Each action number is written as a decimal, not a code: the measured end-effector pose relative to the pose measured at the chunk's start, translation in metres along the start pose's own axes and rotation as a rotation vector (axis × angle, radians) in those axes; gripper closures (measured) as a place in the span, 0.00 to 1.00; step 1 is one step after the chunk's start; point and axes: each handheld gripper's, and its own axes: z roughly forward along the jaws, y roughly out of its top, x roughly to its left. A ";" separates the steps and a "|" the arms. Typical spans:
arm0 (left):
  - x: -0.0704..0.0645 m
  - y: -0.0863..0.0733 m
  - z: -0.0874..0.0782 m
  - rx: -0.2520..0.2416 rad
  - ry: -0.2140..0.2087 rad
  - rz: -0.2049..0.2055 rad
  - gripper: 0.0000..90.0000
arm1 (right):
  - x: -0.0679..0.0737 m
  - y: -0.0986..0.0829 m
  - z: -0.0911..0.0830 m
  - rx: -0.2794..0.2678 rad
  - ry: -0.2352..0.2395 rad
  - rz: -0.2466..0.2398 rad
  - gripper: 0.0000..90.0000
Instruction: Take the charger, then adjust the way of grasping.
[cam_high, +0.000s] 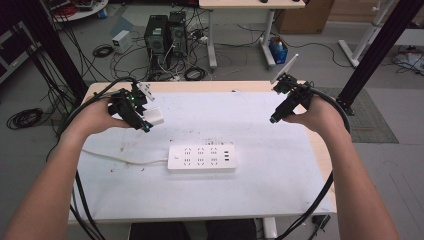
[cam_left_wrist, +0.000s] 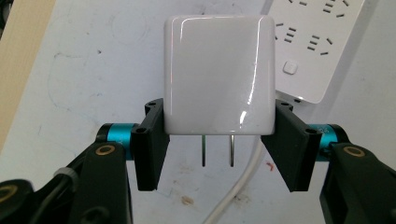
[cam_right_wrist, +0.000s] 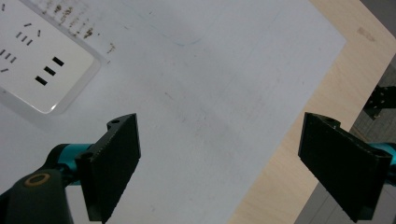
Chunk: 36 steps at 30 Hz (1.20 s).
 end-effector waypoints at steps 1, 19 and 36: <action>-0.001 0.001 -0.001 -0.003 0.005 0.006 0.47 | 0.000 0.000 -0.001 -0.003 0.007 -0.001 0.14; -0.033 0.034 -0.001 -0.302 -0.090 0.132 0.47 | 0.016 0.017 -0.013 -0.130 0.410 0.242 0.19; -0.061 0.076 0.012 -0.549 -0.163 0.211 0.47 | 0.053 0.042 -0.008 -0.217 0.825 0.404 0.28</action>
